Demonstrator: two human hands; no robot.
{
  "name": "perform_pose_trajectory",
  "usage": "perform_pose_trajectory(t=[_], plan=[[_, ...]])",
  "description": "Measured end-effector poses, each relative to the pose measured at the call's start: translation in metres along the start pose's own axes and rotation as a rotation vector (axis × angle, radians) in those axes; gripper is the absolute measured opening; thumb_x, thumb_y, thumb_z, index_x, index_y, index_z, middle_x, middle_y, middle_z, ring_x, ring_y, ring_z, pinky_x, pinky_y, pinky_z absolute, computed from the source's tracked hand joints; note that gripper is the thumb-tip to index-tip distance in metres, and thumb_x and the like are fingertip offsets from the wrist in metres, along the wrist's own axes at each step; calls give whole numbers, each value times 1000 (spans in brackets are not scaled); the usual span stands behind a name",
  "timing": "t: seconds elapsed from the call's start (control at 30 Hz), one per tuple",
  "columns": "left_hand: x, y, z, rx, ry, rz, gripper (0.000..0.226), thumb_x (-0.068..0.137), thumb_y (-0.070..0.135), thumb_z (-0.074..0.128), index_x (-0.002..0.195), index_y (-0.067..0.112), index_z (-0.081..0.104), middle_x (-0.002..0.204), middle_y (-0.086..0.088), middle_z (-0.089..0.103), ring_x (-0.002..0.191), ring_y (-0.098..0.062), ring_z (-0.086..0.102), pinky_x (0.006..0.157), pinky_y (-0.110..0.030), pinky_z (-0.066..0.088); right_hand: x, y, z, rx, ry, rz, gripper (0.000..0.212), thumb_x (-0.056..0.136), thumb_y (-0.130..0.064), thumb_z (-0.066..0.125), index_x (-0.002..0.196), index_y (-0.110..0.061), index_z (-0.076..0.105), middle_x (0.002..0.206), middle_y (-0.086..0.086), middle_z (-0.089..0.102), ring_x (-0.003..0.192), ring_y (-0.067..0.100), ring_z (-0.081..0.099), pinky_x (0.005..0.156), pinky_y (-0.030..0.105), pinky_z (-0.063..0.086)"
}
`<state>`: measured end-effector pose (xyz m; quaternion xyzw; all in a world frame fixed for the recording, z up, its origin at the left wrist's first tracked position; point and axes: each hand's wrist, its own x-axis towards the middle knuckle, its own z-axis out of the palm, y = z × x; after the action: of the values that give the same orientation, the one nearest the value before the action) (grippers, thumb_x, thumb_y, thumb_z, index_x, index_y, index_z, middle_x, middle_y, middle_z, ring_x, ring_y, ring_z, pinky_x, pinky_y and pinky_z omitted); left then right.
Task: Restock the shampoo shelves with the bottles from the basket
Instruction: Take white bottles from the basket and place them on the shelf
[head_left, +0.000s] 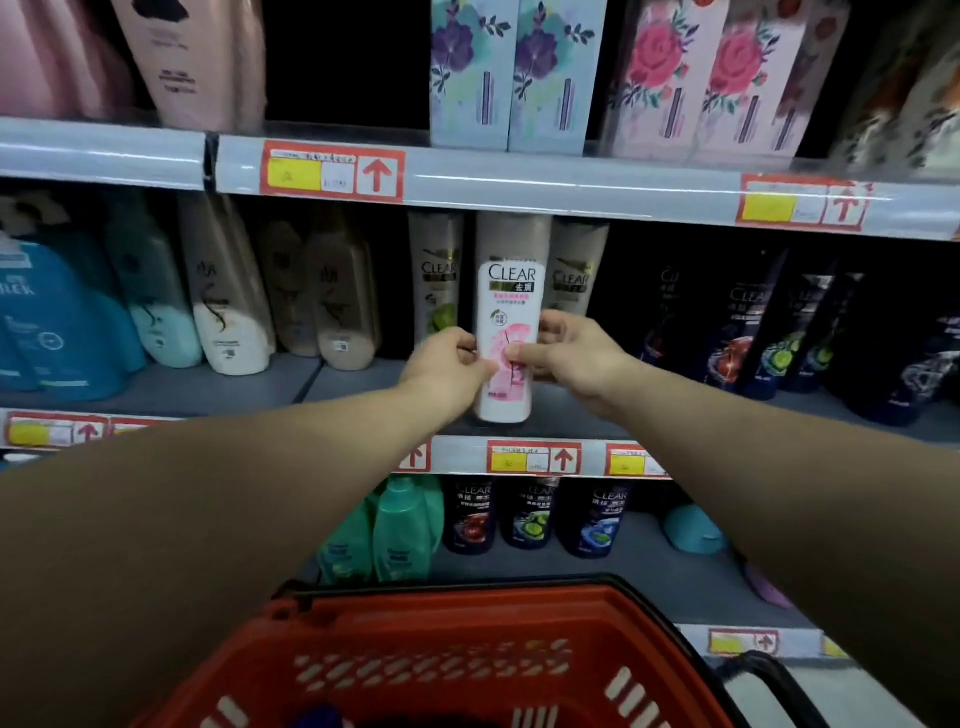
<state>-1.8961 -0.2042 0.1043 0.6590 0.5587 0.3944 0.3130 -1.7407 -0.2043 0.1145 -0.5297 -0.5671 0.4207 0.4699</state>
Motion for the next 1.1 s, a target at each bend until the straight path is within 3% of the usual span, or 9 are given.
perform_pose_trajectory(t=[0.13, 0.27, 0.33, 0.57, 0.73, 1.1], plan=[[9, -15, 12, 19, -4, -11, 29, 87, 17, 67, 114, 12, 59, 101, 0, 65, 98, -19, 62, 85, -27, 46, 7, 22, 5, 49, -4, -4, 39, 85, 11, 64, 123, -1, 58, 119, 17, 68, 106, 27, 67, 90, 37, 56], [14, -24, 20, 46, -7, -11, 36, 86, 18, 68, 119, 16, 54, 105, 3, 65, 97, -16, 61, 84, -27, 45, 12, 33, 11, 103, 32, -50, 37, 87, 8, 64, 122, -4, 59, 110, 10, 69, 92, 17, 68, 73, 23, 59], [16, -26, 22, 73, -5, -18, 36, 86, 19, 69, 118, 16, 54, 106, 2, 66, 98, -17, 61, 85, -28, 46, 15, 35, 12, 111, 44, -58, 35, 87, 7, 65, 119, -7, 60, 104, 6, 70, 89, 15, 69, 70, 23, 59], [32, -34, 29, 145, -34, -88, 35, 82, 21, 74, 112, 12, 57, 106, -4, 67, 98, -21, 63, 87, -31, 48, 18, 46, 15, 49, 117, -50, 29, 87, 5, 66, 108, -14, 62, 99, 2, 71, 96, 20, 69, 85, 35, 58], [39, -47, 36, 124, -28, -109, 26, 84, 16, 72, 107, 8, 62, 101, -5, 68, 92, -21, 63, 85, -29, 48, 20, 66, 18, 22, 140, -3, 32, 87, 4, 67, 117, -6, 67, 111, 7, 72, 101, 18, 69, 97, 35, 54], [52, -50, 42, 141, 9, -108, 29, 87, 19, 69, 114, 11, 64, 111, -5, 68, 103, -22, 63, 89, -28, 47, 35, 72, 20, -66, 247, 57, 34, 84, -4, 74, 117, -8, 69, 111, 4, 74, 98, 16, 70, 97, 35, 54]])
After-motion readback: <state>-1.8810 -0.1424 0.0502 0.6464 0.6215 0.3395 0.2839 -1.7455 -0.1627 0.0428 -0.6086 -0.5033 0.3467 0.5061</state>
